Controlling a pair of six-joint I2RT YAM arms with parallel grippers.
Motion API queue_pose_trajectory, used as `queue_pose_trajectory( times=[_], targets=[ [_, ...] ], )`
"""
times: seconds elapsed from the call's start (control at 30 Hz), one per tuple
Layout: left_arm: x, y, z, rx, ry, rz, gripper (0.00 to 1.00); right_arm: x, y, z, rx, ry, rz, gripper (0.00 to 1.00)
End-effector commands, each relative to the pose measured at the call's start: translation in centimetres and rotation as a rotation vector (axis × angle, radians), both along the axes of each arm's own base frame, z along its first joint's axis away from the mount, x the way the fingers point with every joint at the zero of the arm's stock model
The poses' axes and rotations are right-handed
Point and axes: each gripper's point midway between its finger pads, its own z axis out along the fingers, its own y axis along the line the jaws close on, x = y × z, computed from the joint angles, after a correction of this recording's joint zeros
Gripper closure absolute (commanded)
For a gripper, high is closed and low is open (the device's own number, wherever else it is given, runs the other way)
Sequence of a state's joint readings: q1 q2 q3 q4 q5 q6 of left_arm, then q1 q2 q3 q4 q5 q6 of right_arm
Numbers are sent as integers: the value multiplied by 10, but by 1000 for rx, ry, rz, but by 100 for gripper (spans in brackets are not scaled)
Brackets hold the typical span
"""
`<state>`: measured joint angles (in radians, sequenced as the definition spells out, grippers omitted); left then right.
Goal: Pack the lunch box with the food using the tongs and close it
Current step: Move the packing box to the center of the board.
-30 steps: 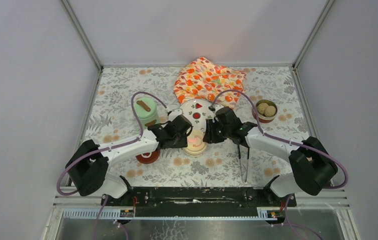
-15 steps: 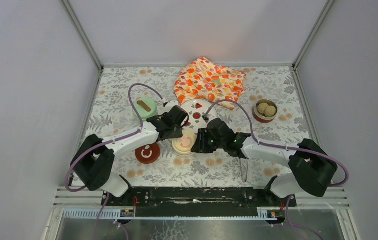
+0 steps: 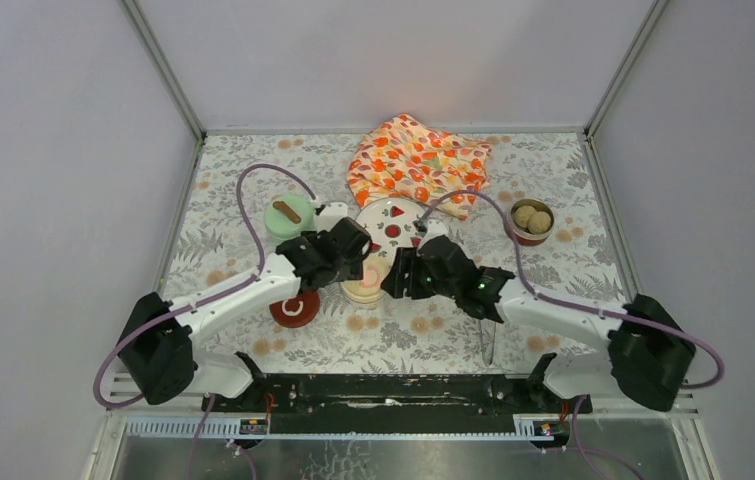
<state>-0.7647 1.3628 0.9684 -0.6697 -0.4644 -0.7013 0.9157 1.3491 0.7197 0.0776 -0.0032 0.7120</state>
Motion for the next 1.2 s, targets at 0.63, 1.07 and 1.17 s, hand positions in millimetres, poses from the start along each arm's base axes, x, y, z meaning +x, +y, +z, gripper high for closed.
queue_pose_trajectory(
  times=[0.63,1.07,1.17],
  targets=[
    [-14,-71,-33,348,-11,-171,2,76,-202,23,-307,-204,-535,3],
    [-10,1,-31,333,11,-20,2,125,-285,19,-210,-80,-824,6],
    [-8,4,-24,306,-1,-11,2,137,-309,17,-196,-49,-909,9]
  ],
)
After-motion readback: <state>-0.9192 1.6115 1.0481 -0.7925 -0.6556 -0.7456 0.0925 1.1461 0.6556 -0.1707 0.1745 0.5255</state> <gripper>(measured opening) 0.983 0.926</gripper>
